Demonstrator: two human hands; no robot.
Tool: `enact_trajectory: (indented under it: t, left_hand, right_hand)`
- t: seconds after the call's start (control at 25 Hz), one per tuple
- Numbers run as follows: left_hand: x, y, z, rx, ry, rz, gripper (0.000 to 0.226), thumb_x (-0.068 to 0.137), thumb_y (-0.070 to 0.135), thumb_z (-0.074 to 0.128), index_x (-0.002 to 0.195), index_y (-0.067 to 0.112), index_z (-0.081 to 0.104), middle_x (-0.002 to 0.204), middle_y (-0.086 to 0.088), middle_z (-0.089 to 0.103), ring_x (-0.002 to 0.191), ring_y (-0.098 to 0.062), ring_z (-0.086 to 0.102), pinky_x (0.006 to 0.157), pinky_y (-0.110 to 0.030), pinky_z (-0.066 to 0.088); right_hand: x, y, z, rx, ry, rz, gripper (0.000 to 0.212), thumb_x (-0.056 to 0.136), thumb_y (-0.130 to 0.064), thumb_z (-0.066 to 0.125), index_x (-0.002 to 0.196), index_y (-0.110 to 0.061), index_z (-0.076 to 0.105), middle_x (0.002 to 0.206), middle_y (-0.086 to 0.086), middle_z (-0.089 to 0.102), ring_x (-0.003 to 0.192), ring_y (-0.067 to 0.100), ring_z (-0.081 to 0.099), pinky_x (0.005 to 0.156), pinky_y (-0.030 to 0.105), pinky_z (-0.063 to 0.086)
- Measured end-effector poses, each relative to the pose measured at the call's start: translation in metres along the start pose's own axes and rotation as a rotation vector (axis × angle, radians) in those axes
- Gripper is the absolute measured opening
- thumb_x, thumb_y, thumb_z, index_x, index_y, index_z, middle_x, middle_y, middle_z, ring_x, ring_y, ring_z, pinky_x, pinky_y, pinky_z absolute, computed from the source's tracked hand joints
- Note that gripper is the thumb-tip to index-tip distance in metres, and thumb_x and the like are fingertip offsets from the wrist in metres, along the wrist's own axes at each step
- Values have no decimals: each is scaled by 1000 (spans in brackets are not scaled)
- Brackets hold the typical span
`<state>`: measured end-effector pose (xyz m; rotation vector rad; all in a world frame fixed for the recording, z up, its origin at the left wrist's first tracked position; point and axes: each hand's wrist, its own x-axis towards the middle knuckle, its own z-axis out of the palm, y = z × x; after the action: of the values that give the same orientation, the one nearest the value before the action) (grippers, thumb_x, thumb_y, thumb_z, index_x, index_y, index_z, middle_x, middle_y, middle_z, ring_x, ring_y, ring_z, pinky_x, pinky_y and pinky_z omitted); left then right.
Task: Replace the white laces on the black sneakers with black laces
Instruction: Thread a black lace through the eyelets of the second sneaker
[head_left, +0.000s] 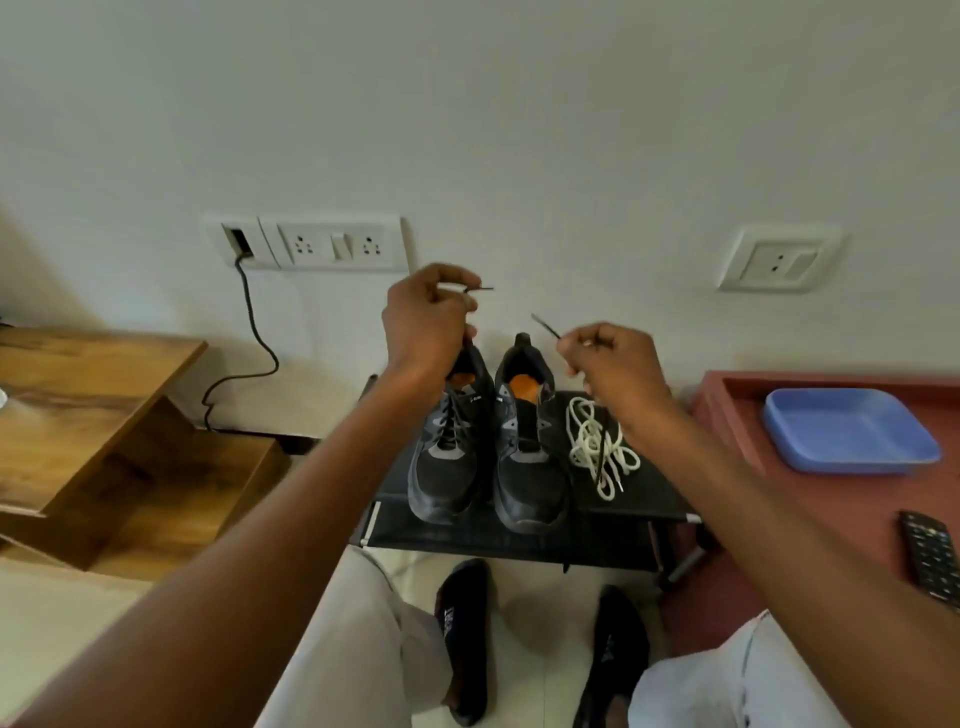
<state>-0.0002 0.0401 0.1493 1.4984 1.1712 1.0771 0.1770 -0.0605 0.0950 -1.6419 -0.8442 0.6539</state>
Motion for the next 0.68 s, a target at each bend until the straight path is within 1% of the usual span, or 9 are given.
enact_trajectory:
  t: [0.12,0.2,0.24,0.32,0.36,0.4,0.48,0.6,0.68]
  left_hand:
    - [4,-64,21,146,-13,-83,33,88,-7,58,87,22,76,72,-6,72,56,-19,67,61,-38,62]
    - [3,-98,34,347,-68,-108,34,89,-2,57,81,24,77,73,1,71,64,-19,68,63,-37,63]
    - [3,-111,40,460,-114,-121,31,91,1,57,80,23,77,75,2,71,66,-19,67,64,-39,63]
    - [4,-131,54,639,-234,-161,20,94,14,63,77,12,74,73,-11,70,62,-20,63,61,-45,61]
    - [4,-135,59,709,-282,-165,28,95,26,67,77,6,72,70,-14,68,59,-20,61,56,-45,58]
    - [2,-139,63,767,-326,-173,40,95,40,69,75,6,67,67,-11,65,58,-20,60,50,-39,51]
    - [-3,-142,67,821,-372,-167,49,92,56,71,73,11,59,67,-4,62,59,-20,60,49,-30,40]
    - [-1,-145,70,878,-424,-145,41,89,48,78,77,14,56,77,-6,62,70,-24,62,52,-32,41]
    - [2,-145,68,878,-462,-166,35,88,38,82,79,13,60,79,-7,64,75,-25,65,59,-36,51]
  right_hand:
    - [7,68,6,-143,-28,177,14,96,-13,70,84,-15,76,75,7,76,54,12,59,57,31,49]
    - [14,83,13,-234,-103,284,13,97,-10,67,87,-12,75,82,10,78,61,19,66,54,30,53]
    - [19,83,16,-287,-143,281,13,98,-9,66,89,-13,74,81,7,79,62,21,68,55,31,57]
    - [28,84,23,-398,-199,230,14,96,-7,66,92,-18,72,79,1,78,62,21,72,65,38,64]
    - [30,85,26,-460,-208,201,16,94,-7,67,93,-22,70,80,0,78,63,20,73,69,40,65]
    - [32,90,27,-544,-211,165,17,92,-10,69,93,-27,69,83,-2,76,67,20,74,70,41,65]
    - [30,99,27,-733,-229,79,15,91,-17,73,93,-31,66,87,-4,72,74,18,72,72,39,63]
    - [27,104,31,-786,-268,-2,7,93,-26,76,96,-28,70,83,-5,70,76,16,70,72,34,59]
    - [26,103,34,-821,-245,-57,4,93,-29,77,95,-25,75,81,-5,68,78,16,68,71,31,57]
